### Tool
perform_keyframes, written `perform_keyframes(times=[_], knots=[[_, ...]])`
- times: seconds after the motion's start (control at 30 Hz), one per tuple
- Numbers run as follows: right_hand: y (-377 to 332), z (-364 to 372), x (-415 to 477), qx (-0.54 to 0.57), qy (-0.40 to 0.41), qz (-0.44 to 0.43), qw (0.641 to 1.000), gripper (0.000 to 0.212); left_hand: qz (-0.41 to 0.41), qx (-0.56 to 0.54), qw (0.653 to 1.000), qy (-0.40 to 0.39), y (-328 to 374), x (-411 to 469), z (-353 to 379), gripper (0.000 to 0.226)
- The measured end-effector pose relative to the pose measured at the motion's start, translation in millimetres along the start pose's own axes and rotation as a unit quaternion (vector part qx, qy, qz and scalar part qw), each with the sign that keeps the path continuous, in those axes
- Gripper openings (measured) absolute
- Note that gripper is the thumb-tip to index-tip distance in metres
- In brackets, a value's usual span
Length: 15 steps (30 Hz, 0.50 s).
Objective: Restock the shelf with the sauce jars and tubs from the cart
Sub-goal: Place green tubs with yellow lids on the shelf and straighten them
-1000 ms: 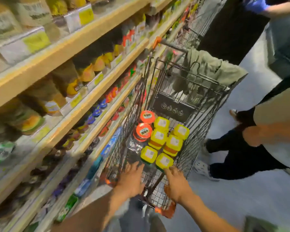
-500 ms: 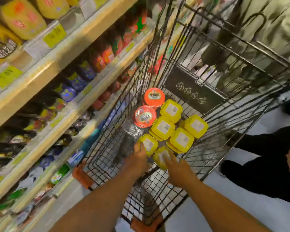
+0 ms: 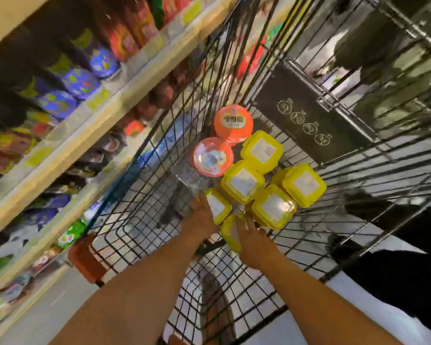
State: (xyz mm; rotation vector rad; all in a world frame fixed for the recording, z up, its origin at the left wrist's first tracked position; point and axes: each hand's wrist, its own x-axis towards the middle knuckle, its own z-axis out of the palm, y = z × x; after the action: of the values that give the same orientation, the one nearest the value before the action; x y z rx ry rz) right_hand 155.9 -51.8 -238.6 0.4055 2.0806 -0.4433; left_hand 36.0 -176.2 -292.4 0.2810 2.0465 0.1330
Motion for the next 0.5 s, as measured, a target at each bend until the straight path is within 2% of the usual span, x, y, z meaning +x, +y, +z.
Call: perform_keyframes(times=[0.1,0.3,0.5], knots=[[-1,3,3,0.003,-0.010,-0.009,1.000,0.107,0.028,-0.045,0.998,-0.030,-12,13,-10,0.137],[-7,6,4,0.009,-0.014,-0.037,0.999,0.106,0.067,-0.022,0.998,0.002,-45,0,-37,0.145],[-29,18,17,-0.018,0.027,0.032,0.999,0.113,0.056,0.034,0.998,0.004,-85,-12,-27,0.141]])
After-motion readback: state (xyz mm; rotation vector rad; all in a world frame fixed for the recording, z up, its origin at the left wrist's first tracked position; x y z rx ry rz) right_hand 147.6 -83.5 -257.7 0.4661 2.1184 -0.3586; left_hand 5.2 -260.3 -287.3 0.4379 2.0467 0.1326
